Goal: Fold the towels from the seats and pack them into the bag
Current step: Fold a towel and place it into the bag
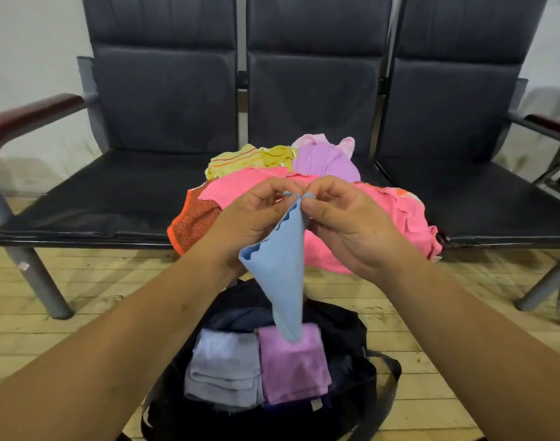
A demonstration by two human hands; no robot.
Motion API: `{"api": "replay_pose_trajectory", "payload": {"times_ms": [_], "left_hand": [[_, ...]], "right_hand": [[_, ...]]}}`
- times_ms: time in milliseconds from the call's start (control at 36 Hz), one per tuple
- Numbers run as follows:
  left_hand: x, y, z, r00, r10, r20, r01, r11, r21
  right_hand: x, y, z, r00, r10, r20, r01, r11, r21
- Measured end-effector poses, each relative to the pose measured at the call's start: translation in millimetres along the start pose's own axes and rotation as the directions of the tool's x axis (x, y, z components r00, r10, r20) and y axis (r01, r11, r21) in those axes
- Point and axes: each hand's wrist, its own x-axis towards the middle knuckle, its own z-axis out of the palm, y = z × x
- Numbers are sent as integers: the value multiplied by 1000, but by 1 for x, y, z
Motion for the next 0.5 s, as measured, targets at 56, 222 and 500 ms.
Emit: {"api": "replay_pose_trajectory", "payload": {"times_ms": [56, 222, 500], "left_hand": [[1, -2, -1, 1000, -9, -19, 9, 1000, 26], [-1, -2, -6, 996, -93, -6, 93, 995, -38], [-3, -1, -17, 969, -248, -10, 248, 965, 89]], "right_hand": [[-1, 2, -1, 1000, 19, 1, -19, 1000, 7], [-5, -2, 3, 998, 46, -43, -50, 994, -94], [-4, 5, 1, 983, 16, -183, -75, 946, -316]]}}
